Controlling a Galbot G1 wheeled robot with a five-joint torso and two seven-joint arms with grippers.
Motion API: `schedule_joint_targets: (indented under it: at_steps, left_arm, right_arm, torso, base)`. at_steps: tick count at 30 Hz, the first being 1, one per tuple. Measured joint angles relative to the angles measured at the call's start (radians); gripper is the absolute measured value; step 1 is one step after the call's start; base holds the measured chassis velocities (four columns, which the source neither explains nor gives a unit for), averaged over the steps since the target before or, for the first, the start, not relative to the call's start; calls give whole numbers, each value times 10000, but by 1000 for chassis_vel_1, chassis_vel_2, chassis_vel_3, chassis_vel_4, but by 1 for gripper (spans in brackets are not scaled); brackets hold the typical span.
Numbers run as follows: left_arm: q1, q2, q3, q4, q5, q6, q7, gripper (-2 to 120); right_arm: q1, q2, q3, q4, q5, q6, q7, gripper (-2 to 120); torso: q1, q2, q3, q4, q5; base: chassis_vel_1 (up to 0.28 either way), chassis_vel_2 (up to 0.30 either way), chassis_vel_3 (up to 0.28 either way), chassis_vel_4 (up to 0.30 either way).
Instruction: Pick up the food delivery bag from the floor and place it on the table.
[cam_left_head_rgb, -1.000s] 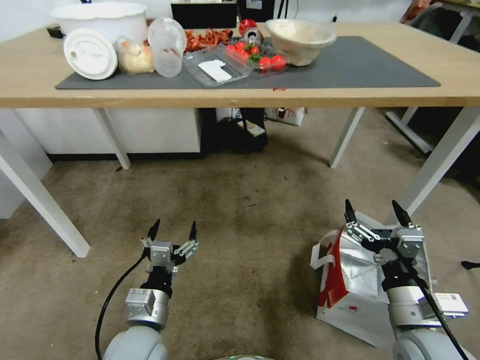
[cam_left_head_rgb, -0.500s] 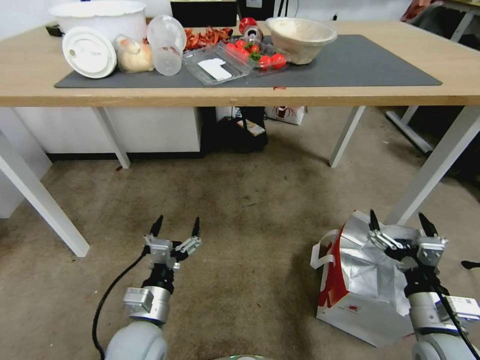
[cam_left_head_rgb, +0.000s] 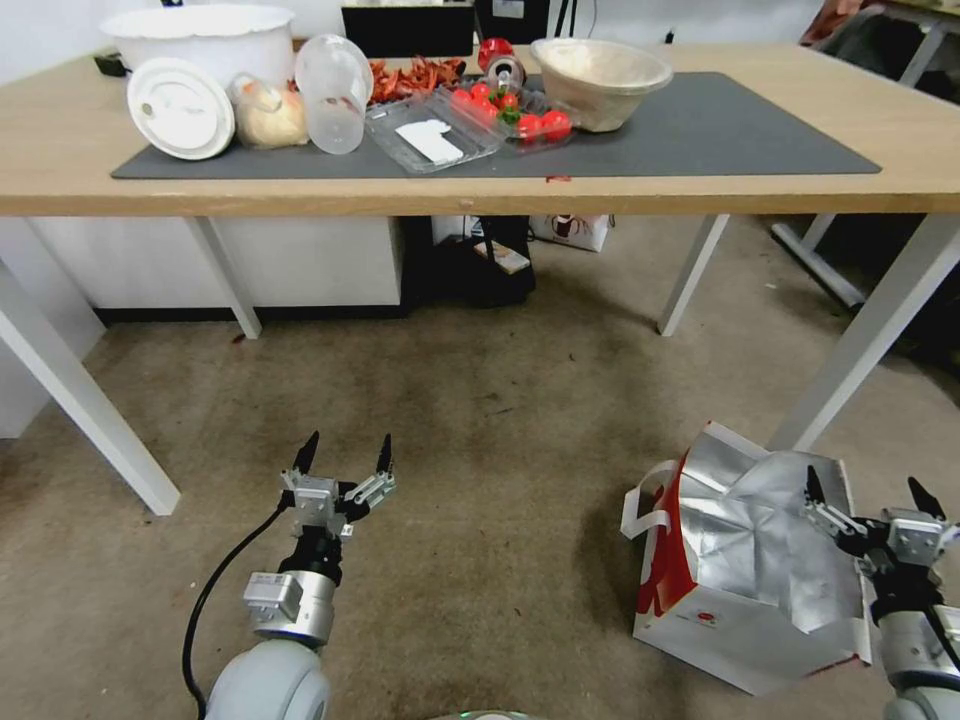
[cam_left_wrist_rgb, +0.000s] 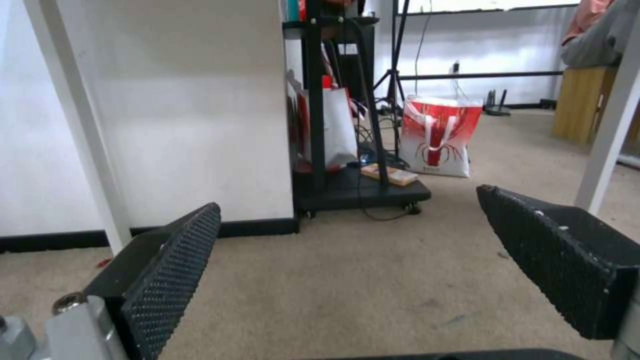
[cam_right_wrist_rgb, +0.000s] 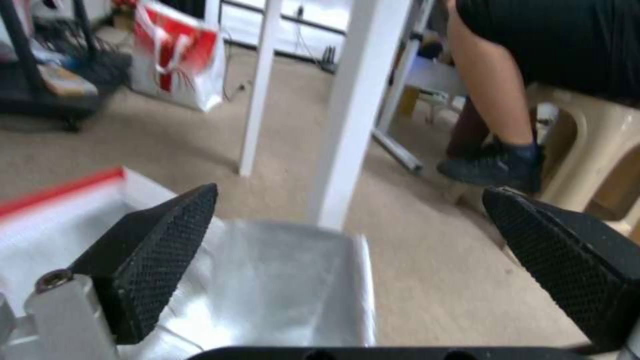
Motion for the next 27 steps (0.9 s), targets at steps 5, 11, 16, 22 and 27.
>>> schedule_joint_targets:
  at_steps: [5,11,16,22,27]
  left_arm:
    - [15,7,-69,17,123,-36,1,97]
    - [15,-26,-40,29,182,-30,-16,97]
    - [27,-50,7,49,255,-52,-43,97]
    - [14,-39,41,7,288,-37,-125,96]
    - [19,-37,40,2,294,-47,-211,96]
  right_arm:
    - [87,1,-92,-844,-207,64,5,100]
    - [215,32,-129,-1276,-305,83,-12,100]
    - [221,73,-228,-1521,-321,90,42,100]
    - [272,164,-348,-1768,-337,89,25,100]
    - [288,204,-381,-1813,-344,104,14,96]
  torso:
    - [1,9,0,-2,0]
    - [2,16,0,-1,-2]
    - [3,19,0,-1,-2]
    - [4,25,-1,-1,-2]
    - [4,26,-1,-1,-2]
  base:
    - [0,0,0,0]
    - [0,0,0,0]
    - [0,0,0,0]
    - [0,0,0,0]
    - [0,0,0,0]
